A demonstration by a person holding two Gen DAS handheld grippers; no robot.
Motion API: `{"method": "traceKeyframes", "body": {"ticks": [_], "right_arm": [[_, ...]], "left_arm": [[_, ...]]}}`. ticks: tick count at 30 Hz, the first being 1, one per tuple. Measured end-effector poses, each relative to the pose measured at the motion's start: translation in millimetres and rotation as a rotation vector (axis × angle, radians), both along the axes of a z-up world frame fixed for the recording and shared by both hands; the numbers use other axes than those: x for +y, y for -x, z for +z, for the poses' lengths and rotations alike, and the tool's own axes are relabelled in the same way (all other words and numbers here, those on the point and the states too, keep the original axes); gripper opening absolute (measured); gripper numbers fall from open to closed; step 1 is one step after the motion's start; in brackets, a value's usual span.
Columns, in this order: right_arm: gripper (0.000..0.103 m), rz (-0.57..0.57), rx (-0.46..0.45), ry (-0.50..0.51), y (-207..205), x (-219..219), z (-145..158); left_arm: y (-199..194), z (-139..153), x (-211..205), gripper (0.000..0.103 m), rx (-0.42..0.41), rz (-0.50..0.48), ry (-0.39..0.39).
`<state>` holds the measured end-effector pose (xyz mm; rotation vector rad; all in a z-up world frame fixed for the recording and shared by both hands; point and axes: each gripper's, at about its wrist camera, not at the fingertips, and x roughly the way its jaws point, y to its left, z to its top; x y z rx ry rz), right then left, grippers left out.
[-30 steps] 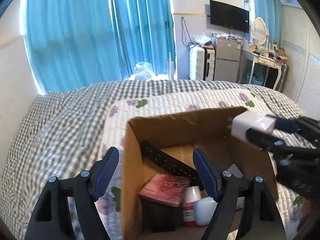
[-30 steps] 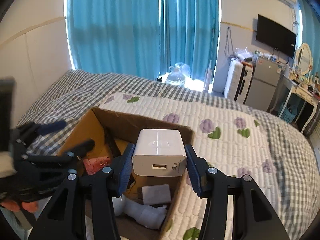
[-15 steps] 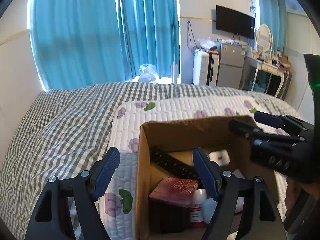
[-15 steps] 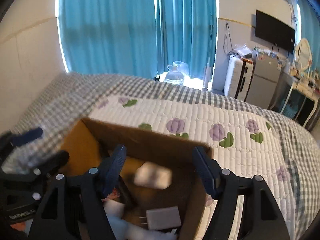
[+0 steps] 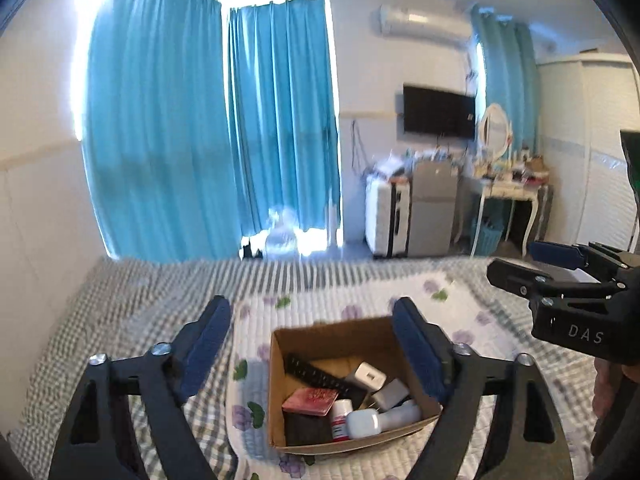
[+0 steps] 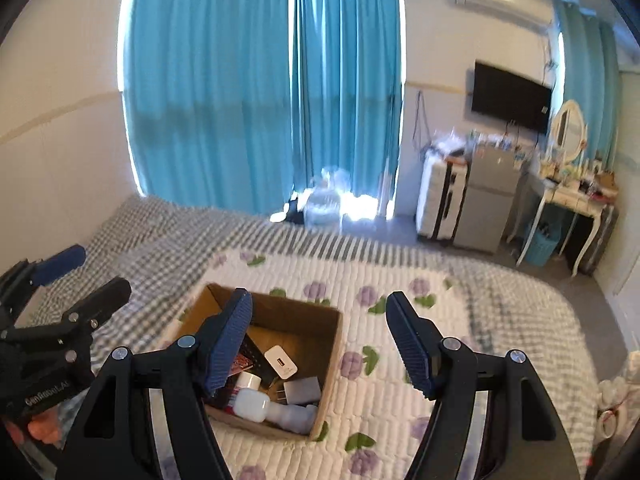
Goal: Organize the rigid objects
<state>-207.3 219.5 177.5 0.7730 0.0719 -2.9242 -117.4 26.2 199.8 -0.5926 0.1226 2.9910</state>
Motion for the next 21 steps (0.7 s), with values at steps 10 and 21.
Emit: {"method": "traceKeyframes", "body": {"ticks": [10,21], "right_arm": [[0.103,-0.067,0.166,-0.008,-100,5,53],[0.103,-0.078,0.170,0.013,-92,-1,-47]], "left_arm": [[-64,18,-12,0.095,0.123,0.007,0.010],[-54,-87,-25,0.096,0.102,0.104,-0.041]]}}
